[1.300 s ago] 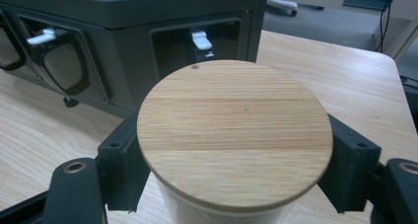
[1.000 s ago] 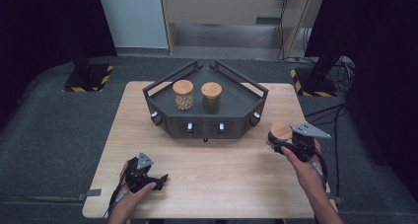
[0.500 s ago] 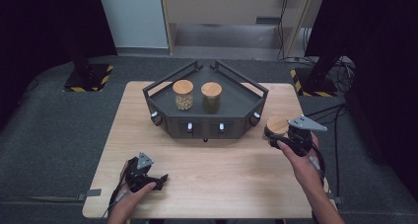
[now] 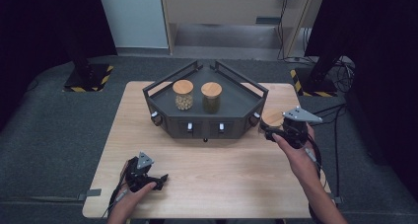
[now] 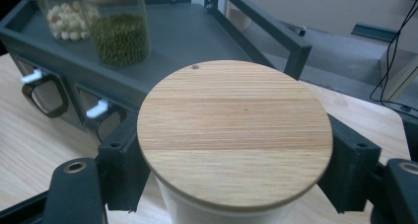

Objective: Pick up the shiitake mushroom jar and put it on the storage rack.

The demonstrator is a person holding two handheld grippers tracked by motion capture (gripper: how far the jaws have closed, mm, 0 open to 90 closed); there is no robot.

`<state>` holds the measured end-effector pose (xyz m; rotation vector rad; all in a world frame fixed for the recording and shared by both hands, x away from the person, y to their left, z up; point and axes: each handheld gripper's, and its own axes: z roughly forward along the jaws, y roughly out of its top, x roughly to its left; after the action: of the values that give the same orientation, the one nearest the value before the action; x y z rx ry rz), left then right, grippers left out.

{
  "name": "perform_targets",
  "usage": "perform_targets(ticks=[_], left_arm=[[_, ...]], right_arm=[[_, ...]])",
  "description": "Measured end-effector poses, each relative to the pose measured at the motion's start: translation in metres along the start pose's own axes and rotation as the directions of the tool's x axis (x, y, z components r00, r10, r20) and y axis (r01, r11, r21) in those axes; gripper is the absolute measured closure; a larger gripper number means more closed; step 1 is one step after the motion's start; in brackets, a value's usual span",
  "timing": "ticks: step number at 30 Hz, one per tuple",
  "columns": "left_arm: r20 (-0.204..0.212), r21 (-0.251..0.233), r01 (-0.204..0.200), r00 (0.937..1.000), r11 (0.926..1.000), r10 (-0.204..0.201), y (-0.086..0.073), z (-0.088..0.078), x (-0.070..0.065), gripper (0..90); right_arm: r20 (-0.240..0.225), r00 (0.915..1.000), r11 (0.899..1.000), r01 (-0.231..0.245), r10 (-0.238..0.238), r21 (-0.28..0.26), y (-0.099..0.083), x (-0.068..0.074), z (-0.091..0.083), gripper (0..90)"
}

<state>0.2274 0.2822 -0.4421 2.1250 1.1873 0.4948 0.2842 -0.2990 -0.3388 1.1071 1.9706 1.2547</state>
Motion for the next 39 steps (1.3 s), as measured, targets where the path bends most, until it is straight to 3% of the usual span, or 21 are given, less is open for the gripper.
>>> perform_targets(ticks=[22, 39], left_arm=[[-0.002, 0.001, 0.0, 1.0, 1.0, 0.0, 0.0, 0.0, 0.0, 0.0], [-0.001, 0.0, 0.0, 1.0, 1.0, 0.0, 0.0, 0.0, 0.0, 0.0]], right_arm=[[-0.001, 0.9999, 0.999, 0.012, -0.012, -0.03, 0.041, 0.006, 0.02, 25.4], [0.01, 0.9999, 1.0, 0.012, -0.012, -0.029, 0.059, 0.013, 0.042, 25.4]])
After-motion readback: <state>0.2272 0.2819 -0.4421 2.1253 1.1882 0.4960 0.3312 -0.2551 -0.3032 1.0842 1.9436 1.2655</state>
